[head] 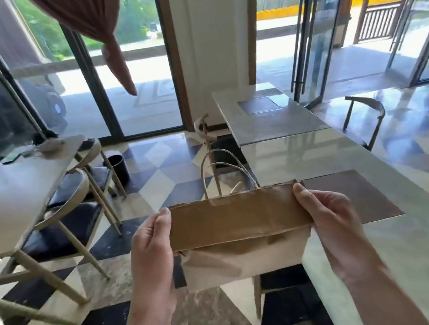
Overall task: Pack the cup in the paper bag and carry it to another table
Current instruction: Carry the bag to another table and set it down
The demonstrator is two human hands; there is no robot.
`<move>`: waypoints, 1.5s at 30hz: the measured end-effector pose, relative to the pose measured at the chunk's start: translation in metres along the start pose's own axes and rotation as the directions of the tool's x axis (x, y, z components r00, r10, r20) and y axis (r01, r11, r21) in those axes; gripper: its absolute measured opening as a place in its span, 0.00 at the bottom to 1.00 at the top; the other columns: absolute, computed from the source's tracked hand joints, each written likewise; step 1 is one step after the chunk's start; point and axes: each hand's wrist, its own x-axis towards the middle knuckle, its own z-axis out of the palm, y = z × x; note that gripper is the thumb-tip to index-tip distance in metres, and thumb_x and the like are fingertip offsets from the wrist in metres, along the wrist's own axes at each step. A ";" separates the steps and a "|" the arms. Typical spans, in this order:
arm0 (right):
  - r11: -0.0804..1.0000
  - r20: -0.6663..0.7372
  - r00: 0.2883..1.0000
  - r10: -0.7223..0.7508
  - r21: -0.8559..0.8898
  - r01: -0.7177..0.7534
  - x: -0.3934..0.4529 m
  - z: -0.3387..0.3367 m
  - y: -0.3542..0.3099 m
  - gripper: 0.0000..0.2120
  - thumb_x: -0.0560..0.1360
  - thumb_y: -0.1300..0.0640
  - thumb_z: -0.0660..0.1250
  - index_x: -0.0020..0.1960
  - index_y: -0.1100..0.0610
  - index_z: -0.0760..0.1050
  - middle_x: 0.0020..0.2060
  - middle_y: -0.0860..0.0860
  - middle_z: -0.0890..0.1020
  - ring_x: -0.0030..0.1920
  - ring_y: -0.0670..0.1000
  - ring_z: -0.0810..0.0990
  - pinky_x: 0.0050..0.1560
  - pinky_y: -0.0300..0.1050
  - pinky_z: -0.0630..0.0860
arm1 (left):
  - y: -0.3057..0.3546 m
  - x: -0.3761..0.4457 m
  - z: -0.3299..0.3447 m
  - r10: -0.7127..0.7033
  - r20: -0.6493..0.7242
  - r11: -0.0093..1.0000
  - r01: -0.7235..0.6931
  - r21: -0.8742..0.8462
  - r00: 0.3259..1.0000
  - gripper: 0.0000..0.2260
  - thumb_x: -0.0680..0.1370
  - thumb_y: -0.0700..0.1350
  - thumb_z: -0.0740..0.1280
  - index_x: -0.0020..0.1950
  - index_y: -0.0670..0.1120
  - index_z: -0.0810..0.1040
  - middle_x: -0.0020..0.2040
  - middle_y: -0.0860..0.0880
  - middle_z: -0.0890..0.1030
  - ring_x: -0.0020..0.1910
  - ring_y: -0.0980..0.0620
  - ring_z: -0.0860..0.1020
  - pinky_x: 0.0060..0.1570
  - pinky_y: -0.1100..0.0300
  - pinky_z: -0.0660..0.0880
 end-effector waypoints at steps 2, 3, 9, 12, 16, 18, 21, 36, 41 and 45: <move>1.000 0.020 1.000 0.003 0.005 -0.003 0.004 0.023 0.004 0.27 0.82 0.51 0.62 0.28 0.64 0.71 0.27 0.53 0.70 0.30 0.52 0.66 0.34 0.47 0.62 | -0.001 0.011 -0.019 -0.011 -0.006 0.999 0.011 -0.031 1.000 0.15 0.81 0.49 0.62 0.40 0.44 0.81 0.38 0.45 0.82 0.41 0.43 0.80 0.44 0.47 0.73; 1.000 0.029 1.000 0.009 0.000 -0.009 0.007 0.033 0.006 0.27 0.82 0.52 0.62 0.30 0.67 0.70 0.28 0.54 0.69 0.31 0.53 0.65 0.35 0.47 0.61 | -0.001 0.015 -0.028 -0.015 -0.013 0.999 0.014 -0.046 1.000 0.15 0.81 0.49 0.62 0.40 0.43 0.80 0.38 0.44 0.82 0.41 0.43 0.79 0.44 0.48 0.72; 0.998 0.091 0.995 0.047 0.039 -0.051 0.027 0.082 0.015 0.25 0.82 0.52 0.62 0.34 0.70 0.75 0.30 0.57 0.73 0.31 0.53 0.69 0.33 0.47 0.65 | -0.003 0.047 -0.062 -0.024 -0.049 0.995 0.019 -0.094 0.999 0.15 0.82 0.47 0.61 0.39 0.42 0.79 0.35 0.45 0.81 0.36 0.48 0.79 0.37 0.54 0.72; 0.996 0.127 0.990 0.056 0.064 -0.064 0.047 0.105 0.020 0.24 0.82 0.53 0.62 0.34 0.67 0.80 0.31 0.58 0.77 0.31 0.52 0.72 0.32 0.45 0.68 | -0.008 0.073 -0.072 -0.028 -0.068 0.994 0.020 -0.111 0.997 0.15 0.81 0.47 0.62 0.43 0.37 0.77 0.39 0.41 0.80 0.39 0.43 0.78 0.43 0.51 0.72; 0.995 0.139 0.988 0.061 0.069 -0.071 0.085 0.132 0.031 0.26 0.82 0.54 0.61 0.26 0.57 0.76 0.24 0.49 0.71 0.26 0.46 0.67 0.26 0.37 0.64 | -0.012 0.116 -0.076 -0.022 -0.077 0.994 0.013 -0.113 0.997 0.16 0.82 0.47 0.60 0.44 0.36 0.78 0.40 0.36 0.82 0.41 0.41 0.80 0.44 0.50 0.75; 0.992 0.132 0.989 0.073 0.090 -0.086 0.109 0.146 0.038 0.25 0.82 0.54 0.62 0.27 0.57 0.74 0.23 0.49 0.70 0.25 0.46 0.66 0.25 0.36 0.63 | -0.012 0.141 -0.074 -0.020 -0.076 0.994 0.012 -0.104 0.997 0.16 0.82 0.48 0.60 0.45 0.37 0.79 0.43 0.33 0.82 0.44 0.40 0.80 0.48 0.47 0.75; 0.992 0.114 0.990 0.081 0.085 -0.091 0.152 0.161 0.048 0.24 0.82 0.53 0.62 0.27 0.57 0.71 0.23 0.49 0.67 0.23 0.47 0.64 0.25 0.40 0.63 | -0.012 0.186 -0.064 -0.006 -0.096 0.999 0.002 -0.046 0.995 0.16 0.82 0.49 0.60 0.45 0.40 0.81 0.43 0.39 0.84 0.46 0.43 0.82 0.52 0.49 0.75; 0.994 0.091 0.992 0.090 0.049 -0.095 0.353 0.239 0.060 0.26 0.81 0.52 0.63 0.26 0.57 0.79 0.25 0.51 0.73 0.26 0.49 0.69 0.28 0.43 0.66 | 0.000 0.403 -0.019 0.000 -0.117 1.000 0.000 0.002 0.993 0.13 0.81 0.47 0.62 0.44 0.43 0.81 0.41 0.41 0.83 0.46 0.42 0.81 0.52 0.50 0.74; 0.994 0.066 0.993 0.099 0.033 -0.101 0.415 0.272 0.076 0.24 0.81 0.50 0.63 0.31 0.61 0.80 0.27 0.56 0.76 0.31 0.56 0.73 0.36 0.51 0.68 | -0.014 0.485 -0.014 -0.023 -0.091 1.000 0.025 0.018 0.996 0.13 0.81 0.47 0.62 0.49 0.42 0.82 0.47 0.39 0.84 0.52 0.39 0.82 0.62 0.42 0.74; 0.996 0.033 0.997 0.076 0.053 -0.078 0.469 0.315 0.089 0.25 0.82 0.53 0.62 0.28 0.59 0.80 0.24 0.51 0.77 0.26 0.50 0.74 0.27 0.41 0.71 | -0.021 0.561 -0.016 -0.007 -0.068 1.000 0.008 0.010 0.998 0.13 0.82 0.46 0.61 0.44 0.43 0.82 0.39 0.47 0.84 0.43 0.47 0.82 0.48 0.53 0.76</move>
